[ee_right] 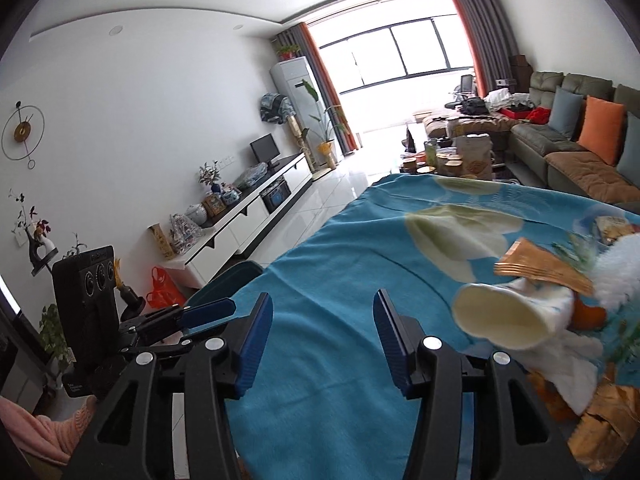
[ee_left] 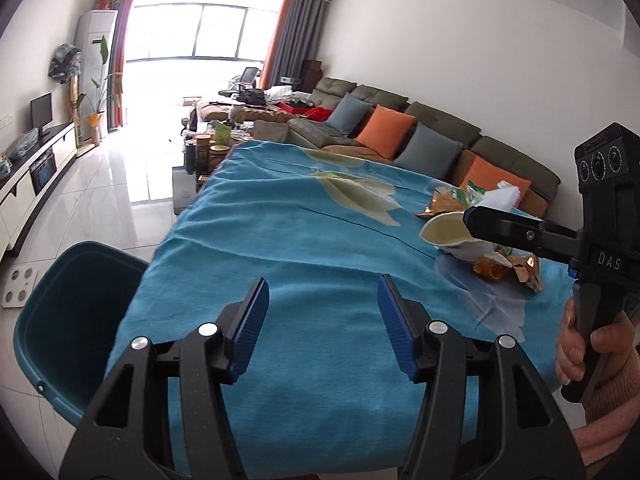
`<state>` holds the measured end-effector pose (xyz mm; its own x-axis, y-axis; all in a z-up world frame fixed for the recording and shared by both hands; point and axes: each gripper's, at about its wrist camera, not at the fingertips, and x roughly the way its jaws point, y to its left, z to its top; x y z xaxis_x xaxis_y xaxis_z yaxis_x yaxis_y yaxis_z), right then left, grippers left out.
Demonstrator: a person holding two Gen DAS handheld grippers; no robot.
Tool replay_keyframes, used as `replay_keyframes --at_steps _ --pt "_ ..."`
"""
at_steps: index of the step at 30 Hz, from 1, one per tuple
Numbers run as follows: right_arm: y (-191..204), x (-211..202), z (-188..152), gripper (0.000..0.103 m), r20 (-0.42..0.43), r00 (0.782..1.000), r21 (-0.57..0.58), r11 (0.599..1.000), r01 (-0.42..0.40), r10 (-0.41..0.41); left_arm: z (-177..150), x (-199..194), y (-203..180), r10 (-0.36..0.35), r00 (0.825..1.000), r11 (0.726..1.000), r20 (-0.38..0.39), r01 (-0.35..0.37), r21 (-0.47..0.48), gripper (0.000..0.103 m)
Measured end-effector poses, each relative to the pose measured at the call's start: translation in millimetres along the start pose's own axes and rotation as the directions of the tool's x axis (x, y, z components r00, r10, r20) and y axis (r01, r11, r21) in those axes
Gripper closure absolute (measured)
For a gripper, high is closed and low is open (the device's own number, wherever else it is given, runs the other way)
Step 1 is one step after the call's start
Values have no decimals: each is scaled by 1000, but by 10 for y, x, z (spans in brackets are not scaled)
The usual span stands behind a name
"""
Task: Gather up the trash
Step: 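Move both open tools back to the trash pile on the table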
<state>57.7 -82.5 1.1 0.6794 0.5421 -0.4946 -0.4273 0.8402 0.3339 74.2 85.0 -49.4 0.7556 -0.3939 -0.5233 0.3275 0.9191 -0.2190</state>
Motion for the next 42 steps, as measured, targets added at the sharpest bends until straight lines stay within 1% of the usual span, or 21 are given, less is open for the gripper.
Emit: replay_keyframes --at_steps 4,6,10,13,17,19,25,28,30,32,34,37,39,42 --pt "-292 -284 -106 53 36 995 47 994 95 -97 11 177 -307 -58 998 997 -25 59 44 47" --pt "-409 -419 -138 53 55 988 63 988 144 -147 4 240 -454 -85 996 994 -35 87 68 47" --pt "-630 -630 -179 53 86 972 100 973 210 -218 10 341 -672 -128 990 985 -55 134 108 47" --pt "-778 -733 -204 53 101 965 133 965 226 -240 28 398 -816 -153 986 978 -69 161 136 47" --pt "-897 -805 -213 53 119 955 151 956 252 -271 58 491 -993 -177 981 969 -84 188 160 47" --pt "-962 -914 -257 53 130 949 157 951 266 -287 69 517 -1052 -185 979 965 -89 198 170 47" --pt "-1188 -1159 -296 52 159 915 187 921 341 -371 75 600 -1181 -220 968 958 -119 237 161 47" --pt "-1334 -1240 -330 49 152 902 205 906 372 -404 54 669 -1283 -229 963 952 -144 252 176 47" --pt "-1411 -1260 -366 49 142 894 216 895 390 -424 42 712 -1348 -238 958 947 -161 265 181 47" --pt "-1456 -1281 -413 49 133 892 224 890 397 -432 27 752 -1417 -255 950 941 -180 287 181 47" --pt "-1503 -1277 -445 49 124 892 223 889 401 -434 4 795 -1494 -281 938 931 -204 319 180 47" --pt "-1566 -1237 -489 49 97 895 220 887 407 -435 -40 867 -1658 -322 914 911 -246 370 181 47" --pt "-1587 -1212 -513 49 85 896 220 886 409 -436 -64 929 -1768 -347 895 898 -280 404 177 47" --pt "-1602 -1166 -510 49 60 898 207 885 417 -437 -108 1050 -1936 -361 869 885 -338 433 170 48"
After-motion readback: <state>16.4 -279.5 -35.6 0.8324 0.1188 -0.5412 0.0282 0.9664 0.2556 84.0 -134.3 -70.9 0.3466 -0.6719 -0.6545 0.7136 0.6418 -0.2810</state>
